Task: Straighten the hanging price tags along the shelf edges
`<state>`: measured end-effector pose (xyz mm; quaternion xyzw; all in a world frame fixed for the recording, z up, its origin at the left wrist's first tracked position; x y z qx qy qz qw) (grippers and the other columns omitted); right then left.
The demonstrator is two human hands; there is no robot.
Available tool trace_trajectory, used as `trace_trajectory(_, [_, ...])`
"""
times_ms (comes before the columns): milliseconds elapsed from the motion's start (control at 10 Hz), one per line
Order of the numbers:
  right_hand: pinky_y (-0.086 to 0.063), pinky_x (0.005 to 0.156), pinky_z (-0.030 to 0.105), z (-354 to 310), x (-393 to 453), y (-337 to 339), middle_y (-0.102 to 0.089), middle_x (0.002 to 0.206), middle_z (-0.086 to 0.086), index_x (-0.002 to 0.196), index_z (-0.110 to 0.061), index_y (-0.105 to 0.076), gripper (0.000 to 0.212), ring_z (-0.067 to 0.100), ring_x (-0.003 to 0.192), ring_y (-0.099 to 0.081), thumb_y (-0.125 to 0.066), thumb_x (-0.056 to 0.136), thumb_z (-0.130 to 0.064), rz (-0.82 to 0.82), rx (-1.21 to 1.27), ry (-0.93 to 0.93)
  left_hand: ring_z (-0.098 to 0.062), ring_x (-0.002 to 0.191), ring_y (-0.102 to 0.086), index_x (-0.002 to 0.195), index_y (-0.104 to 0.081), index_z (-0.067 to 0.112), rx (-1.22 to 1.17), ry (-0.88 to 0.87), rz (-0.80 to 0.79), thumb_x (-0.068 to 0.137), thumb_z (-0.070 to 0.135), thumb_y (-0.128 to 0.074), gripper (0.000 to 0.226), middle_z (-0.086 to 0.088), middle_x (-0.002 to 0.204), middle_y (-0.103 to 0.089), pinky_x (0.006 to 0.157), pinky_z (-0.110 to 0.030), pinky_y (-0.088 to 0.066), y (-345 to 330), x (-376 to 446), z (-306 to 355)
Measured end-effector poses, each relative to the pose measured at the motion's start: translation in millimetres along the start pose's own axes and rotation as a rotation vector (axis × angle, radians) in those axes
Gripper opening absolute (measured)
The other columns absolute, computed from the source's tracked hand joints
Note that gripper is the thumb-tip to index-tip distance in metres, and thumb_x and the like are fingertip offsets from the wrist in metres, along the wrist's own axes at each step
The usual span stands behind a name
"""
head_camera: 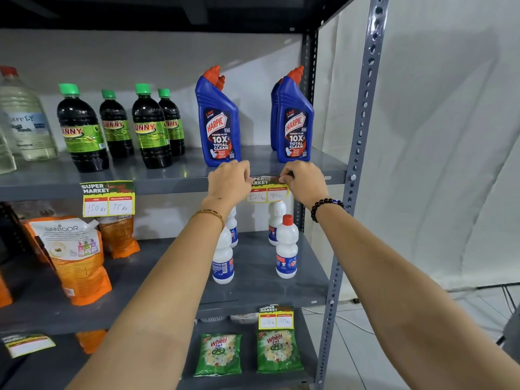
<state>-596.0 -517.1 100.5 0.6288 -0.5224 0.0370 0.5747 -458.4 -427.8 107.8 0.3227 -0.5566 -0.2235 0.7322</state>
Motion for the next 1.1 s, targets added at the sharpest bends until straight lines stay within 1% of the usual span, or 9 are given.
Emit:
trace_trajectory(200, [-0.054,0.076,0.034,0,1,0,-0.07,0.101,0.007,0.096,-0.01,-0.064,0.019,0.022,0.1,-0.061,-0.064,0.086,-0.026,0.015,0.0,-0.032,-0.024,0.099,-0.059,0.094,-0.058,0.011,0.016,0.03,0.027,0.087,0.03,-0.061,0.021,-0.008,0.103,-0.067,0.074,-0.035,-0.048,-4,2,-1])
trace_trajectory(300, [-0.054,0.079,0.037,-2,-1,0,-0.066,0.109,0.01,0.101,-0.01,-0.055,0.028,0.026,0.104,-0.06,-0.068,0.083,-0.028,0.044,0.024,-0.075,-0.023,0.098,-0.06,0.098,-0.055,0.013,-0.012,0.054,0.043,0.085,0.034,-0.063,0.026,-0.006,0.105,-0.068,0.07,-0.032,-0.042,-6,2,-5])
trace_trajectory(400, [-0.054,0.086,0.04,-4,1,0,-0.063,0.117,0.01,0.109,-0.011,-0.053,0.041,0.027,0.11,-0.057,-0.069,0.081,-0.036,0.025,0.031,-0.105,-0.025,0.109,-0.056,0.113,-0.056,0.017,-0.013,0.068,0.029,0.084,0.041,-0.064,0.038,-0.005,0.114,-0.064,0.076,-0.036,-0.046,-8,3,-5])
trace_trajectory(500, [-0.052,0.089,0.039,-9,5,-2,-0.065,0.113,0.011,0.107,-0.009,-0.06,0.04,0.028,0.108,-0.058,-0.065,0.083,-0.041,0.015,-0.086,-0.076,-0.028,0.115,-0.051,0.118,-0.059,0.017,0.048,0.086,0.008,0.084,0.041,-0.063,0.042,-0.009,0.12,-0.06,0.081,-0.04,-0.049,-11,4,-1])
trace_trajectory(700, [-0.049,0.086,0.037,-11,10,-3,-0.069,0.101,0.009,0.095,-0.01,-0.069,0.035,0.027,0.102,-0.059,-0.066,0.081,-0.042,0.043,-0.116,-0.106,-0.029,0.109,-0.055,0.109,-0.066,0.014,0.065,0.114,0.054,0.084,0.032,-0.063,0.031,-0.009,0.112,-0.064,0.075,-0.037,-0.05,-9,9,1])
trace_trajectory(800, [-0.051,0.083,0.036,-13,13,-2,-0.07,0.098,0.008,0.096,-0.008,-0.068,0.036,0.027,0.1,-0.06,-0.066,0.081,-0.041,0.041,-0.125,-0.122,-0.028,0.104,-0.058,0.103,-0.068,0.013,0.095,0.117,0.055,0.083,0.032,-0.062,0.028,-0.009,0.106,-0.067,0.073,-0.035,-0.05,-7,11,4])
trace_trajectory(900, [-0.052,0.081,0.037,-18,13,0,-0.069,0.097,0.01,0.094,-0.006,-0.067,0.032,0.028,0.096,-0.062,-0.065,0.082,-0.036,-0.004,-0.161,-0.136,-0.028,0.099,-0.059,0.1,-0.069,0.013,0.091,0.11,0.022,0.083,0.033,-0.061,0.027,-0.008,0.103,-0.068,0.071,-0.033,-0.049,-5,12,5])
trace_trajectory(1000, [-0.05,0.083,0.037,-21,8,2,-0.069,0.099,0.01,0.095,-0.006,-0.066,0.032,0.028,0.097,-0.061,-0.059,0.086,-0.036,-0.033,-0.194,-0.08,-0.029,0.103,-0.059,0.11,-0.063,0.011,0.096,0.067,0.002,0.085,0.038,-0.06,0.037,-0.01,0.11,-0.066,0.075,-0.036,-0.051,-2,9,5])
trace_trajectory(1100, [-0.04,0.103,0.041,-22,3,10,-0.062,0.122,0.014,0.116,-0.005,-0.056,0.037,0.03,0.118,-0.052,-0.044,0.094,-0.034,0.103,-0.218,-0.066,-0.031,0.117,-0.053,0.134,-0.04,0.007,0.023,0.104,0.022,0.09,0.046,-0.052,0.06,-0.015,0.131,-0.056,0.087,-0.042,-0.049,0,2,3])
Point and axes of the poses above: each hand's wrist, its own x-axis towards the middle knuckle, its own y-axis out of the back of the hand, z = x × y, the point moved 5 cm from there along x, towards the middle knuckle
